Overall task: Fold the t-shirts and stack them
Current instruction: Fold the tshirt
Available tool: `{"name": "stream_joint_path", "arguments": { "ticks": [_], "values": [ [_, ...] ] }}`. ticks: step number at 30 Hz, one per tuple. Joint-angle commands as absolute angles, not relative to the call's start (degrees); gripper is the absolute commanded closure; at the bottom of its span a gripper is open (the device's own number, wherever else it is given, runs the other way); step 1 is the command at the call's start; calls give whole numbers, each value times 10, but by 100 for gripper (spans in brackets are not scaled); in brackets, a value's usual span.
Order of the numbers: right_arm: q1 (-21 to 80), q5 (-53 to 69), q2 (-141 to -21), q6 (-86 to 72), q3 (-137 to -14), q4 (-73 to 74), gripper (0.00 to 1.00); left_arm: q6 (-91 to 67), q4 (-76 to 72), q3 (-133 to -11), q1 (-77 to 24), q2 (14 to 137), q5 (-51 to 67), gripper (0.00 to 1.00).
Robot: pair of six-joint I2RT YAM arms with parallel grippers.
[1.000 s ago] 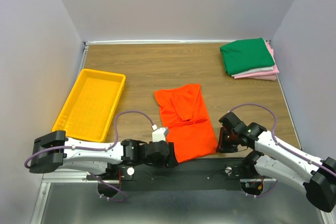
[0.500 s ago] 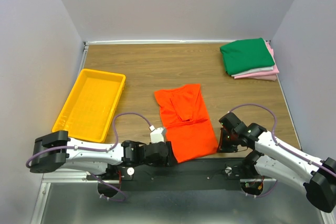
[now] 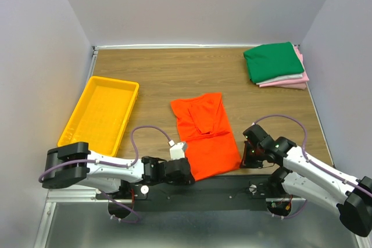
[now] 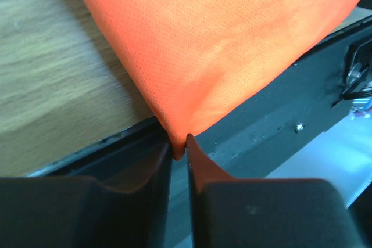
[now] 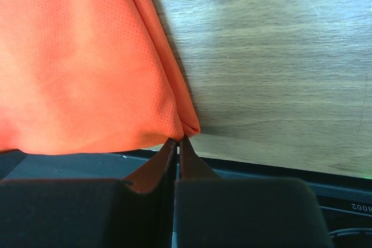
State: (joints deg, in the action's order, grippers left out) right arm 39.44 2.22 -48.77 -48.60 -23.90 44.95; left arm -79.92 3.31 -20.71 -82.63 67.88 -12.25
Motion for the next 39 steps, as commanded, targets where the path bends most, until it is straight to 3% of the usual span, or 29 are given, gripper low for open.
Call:
{"name": "stream_joint_path", "arguments": {
  "ticks": [1, 4, 7, 21, 39],
  "values": [
    [399, 23, -478, -485, -230, 440, 92, -804, 43, -198, -827, 693, -153, 81],
    [399, 30, -478, -479, -232, 439, 99, -806, 40, -196, -827, 702, -153, 91],
    [399, 37, -475, -479, -239, 440, 100, -805, 42, -197, -831, 705, -146, 100],
    [399, 47, -423, -476, -304, 512, 100, -798, 98, -200, -862, 606, -108, 100],
    [400, 56, -407, -468, -365, 534, 100, -836, 192, -187, -875, 437, -152, 100]
  ]
}}
